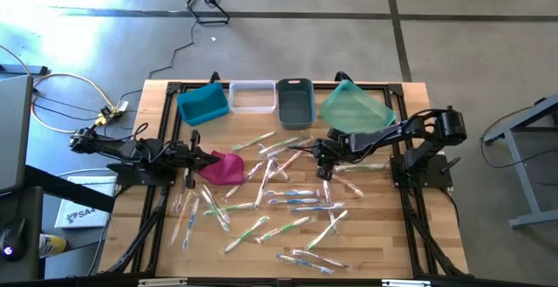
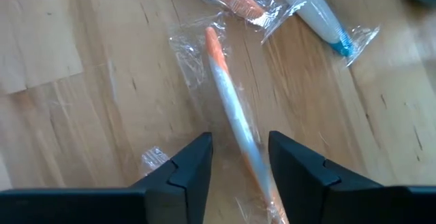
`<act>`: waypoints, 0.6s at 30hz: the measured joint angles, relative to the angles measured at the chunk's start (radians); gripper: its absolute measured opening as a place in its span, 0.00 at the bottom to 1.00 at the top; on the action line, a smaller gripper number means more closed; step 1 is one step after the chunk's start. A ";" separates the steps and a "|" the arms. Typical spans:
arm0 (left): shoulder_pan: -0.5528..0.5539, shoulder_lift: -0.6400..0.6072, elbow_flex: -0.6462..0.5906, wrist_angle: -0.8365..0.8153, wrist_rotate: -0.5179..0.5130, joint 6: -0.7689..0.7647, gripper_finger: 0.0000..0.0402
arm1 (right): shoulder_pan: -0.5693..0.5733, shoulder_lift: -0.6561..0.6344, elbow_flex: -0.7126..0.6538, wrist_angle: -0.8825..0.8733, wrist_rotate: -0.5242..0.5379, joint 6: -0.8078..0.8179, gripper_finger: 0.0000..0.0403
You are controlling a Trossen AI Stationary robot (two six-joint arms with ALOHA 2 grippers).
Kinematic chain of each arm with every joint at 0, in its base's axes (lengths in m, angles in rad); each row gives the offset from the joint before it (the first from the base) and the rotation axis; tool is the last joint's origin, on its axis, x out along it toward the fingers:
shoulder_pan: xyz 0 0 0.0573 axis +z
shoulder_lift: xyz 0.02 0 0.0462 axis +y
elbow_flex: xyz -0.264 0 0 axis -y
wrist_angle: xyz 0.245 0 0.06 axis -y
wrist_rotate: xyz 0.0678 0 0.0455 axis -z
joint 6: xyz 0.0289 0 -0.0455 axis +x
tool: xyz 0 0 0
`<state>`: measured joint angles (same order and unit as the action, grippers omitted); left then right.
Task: Pick & Place Toothbrushes
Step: Put the orange toothbrush into the light blue bin
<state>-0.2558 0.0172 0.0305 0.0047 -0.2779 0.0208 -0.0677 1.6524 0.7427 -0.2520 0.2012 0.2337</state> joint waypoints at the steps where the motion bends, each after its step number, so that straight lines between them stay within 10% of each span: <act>1: 0.000 0.000 0.000 0.000 0.000 0.000 0.00 | 0.000 0.001 0.000 0.000 -0.002 0.000 0.32; 18: 0.000 0.000 0.000 0.000 0.000 0.000 0.00 | 0.000 0.002 -0.001 0.000 -0.029 -0.002 0.07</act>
<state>-0.2555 0.0172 0.0307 0.0044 -0.2779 0.0208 -0.0673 1.6543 0.7414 -0.2520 0.1726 0.2314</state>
